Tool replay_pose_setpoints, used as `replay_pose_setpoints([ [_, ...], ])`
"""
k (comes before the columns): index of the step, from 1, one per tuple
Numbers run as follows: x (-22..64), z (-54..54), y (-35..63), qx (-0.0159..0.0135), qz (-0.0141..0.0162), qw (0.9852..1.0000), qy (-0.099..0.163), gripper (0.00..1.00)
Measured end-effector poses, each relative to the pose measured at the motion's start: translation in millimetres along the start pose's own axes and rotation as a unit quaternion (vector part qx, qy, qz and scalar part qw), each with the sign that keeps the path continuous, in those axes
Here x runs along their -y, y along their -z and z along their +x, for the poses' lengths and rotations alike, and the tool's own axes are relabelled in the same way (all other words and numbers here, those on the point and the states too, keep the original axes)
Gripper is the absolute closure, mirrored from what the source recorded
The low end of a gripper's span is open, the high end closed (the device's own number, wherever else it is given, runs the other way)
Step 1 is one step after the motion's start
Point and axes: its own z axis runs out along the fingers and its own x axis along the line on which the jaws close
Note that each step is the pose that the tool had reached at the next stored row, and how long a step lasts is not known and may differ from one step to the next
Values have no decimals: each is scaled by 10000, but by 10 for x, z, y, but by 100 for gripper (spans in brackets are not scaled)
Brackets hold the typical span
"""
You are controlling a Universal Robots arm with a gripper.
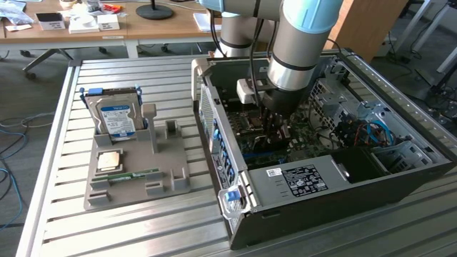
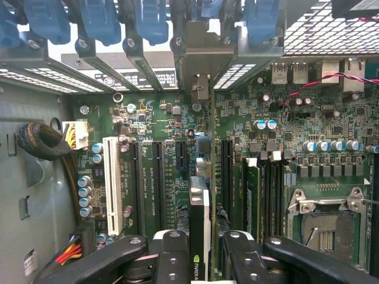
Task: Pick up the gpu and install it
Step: 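Insert the gpu into the slot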
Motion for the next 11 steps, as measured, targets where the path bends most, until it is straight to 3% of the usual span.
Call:
replay_pose_setpoints([
  [11,-3,1,-1,-1,-1,10000,0,73],
])
